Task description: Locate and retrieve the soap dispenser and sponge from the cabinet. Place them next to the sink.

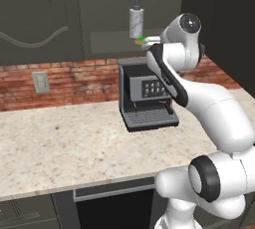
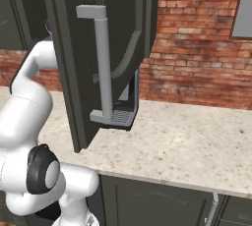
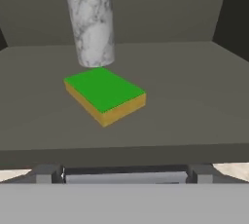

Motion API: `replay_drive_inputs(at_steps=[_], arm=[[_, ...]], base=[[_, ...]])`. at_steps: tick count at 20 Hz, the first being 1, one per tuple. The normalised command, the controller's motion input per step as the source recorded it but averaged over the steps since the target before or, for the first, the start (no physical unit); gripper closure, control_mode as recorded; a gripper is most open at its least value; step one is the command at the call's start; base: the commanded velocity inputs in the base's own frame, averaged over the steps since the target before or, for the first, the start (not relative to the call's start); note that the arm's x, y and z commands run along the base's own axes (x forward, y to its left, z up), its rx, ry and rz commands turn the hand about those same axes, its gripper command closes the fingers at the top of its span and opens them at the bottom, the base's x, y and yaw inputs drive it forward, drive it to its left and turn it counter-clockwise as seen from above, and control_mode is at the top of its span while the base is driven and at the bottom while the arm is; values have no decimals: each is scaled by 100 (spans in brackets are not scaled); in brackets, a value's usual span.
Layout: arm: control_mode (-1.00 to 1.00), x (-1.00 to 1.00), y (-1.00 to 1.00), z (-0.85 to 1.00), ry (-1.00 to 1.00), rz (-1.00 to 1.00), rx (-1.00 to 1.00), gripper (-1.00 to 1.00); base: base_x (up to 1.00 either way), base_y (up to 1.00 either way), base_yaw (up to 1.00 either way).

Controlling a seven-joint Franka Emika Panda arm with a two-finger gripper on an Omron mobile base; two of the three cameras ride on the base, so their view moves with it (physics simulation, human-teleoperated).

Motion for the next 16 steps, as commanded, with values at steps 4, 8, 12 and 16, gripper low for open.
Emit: replay_drive_inputs(at_steps=[4, 8, 12, 16], arm=[[-100, 33, 3, 0, 0, 0, 0, -100], [-100, 30, 6, 0, 0, 0, 0, -100], [-100, 29, 7, 0, 0, 0, 0, -100], [-100, 31, 8, 0, 0, 0, 0, -100]], base=[[0, 0, 0], [0, 0, 0], [0, 0, 0], [0, 0, 0]])
